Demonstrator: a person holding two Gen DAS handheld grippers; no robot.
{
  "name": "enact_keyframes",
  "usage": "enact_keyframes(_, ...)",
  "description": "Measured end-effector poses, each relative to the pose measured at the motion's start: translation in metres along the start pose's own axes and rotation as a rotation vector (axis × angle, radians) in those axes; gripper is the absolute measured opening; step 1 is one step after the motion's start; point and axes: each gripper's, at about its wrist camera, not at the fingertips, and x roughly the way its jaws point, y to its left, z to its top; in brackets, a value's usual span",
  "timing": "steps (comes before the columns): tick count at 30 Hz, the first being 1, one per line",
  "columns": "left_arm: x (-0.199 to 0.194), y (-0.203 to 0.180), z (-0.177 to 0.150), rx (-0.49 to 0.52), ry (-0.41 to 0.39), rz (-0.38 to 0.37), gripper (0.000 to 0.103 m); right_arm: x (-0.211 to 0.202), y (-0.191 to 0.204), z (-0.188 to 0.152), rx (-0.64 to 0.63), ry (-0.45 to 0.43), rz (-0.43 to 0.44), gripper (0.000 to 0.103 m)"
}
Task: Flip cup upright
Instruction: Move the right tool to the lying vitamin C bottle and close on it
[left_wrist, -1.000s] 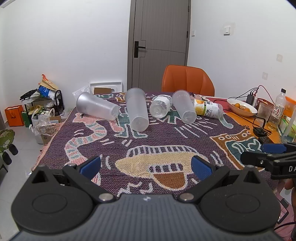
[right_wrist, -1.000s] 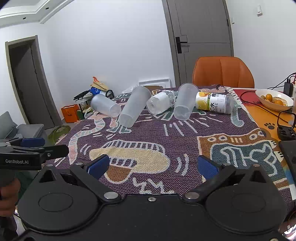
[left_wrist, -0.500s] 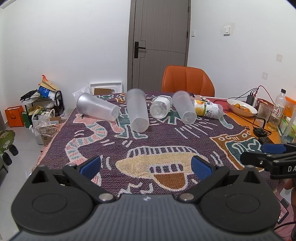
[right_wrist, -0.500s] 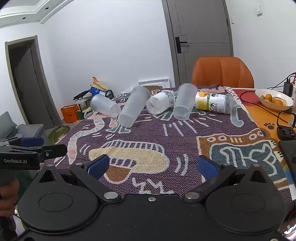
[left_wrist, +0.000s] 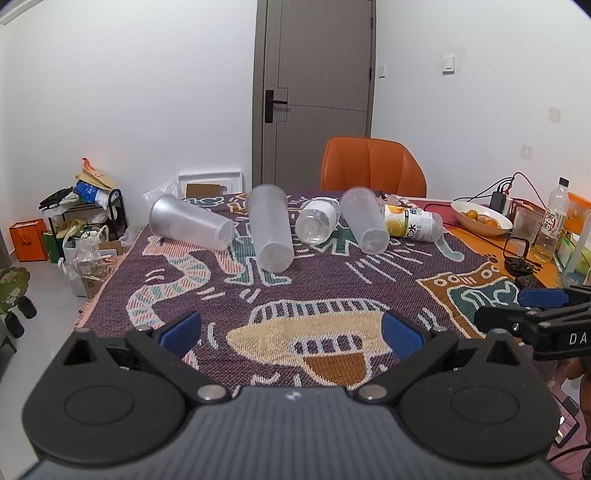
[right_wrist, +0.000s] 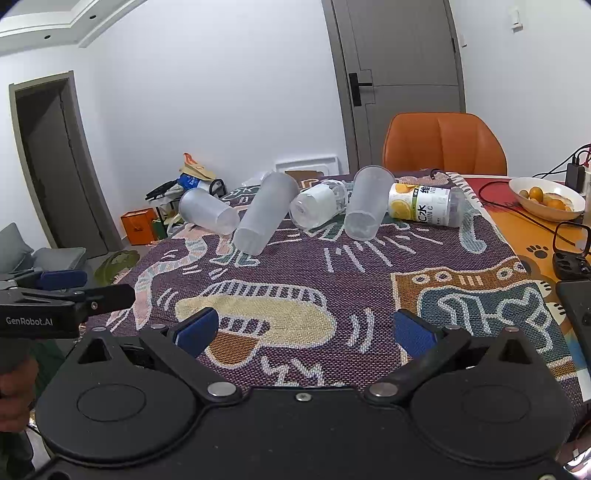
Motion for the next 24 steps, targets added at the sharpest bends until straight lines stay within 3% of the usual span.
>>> enact_keyframes(10, 0.024, -0.009, 0.013, -0.006, -0.051, -0.003, 0.103, 0.023, -0.023, 0.009, -0.032, 0.015, -0.060, 0.103)
enact_keyframes(24, 0.082, -0.004, 0.027, -0.160, 0.021, -0.008, 0.103, 0.062, -0.052, 0.042, -0.201, -0.001, -0.130, 0.103)
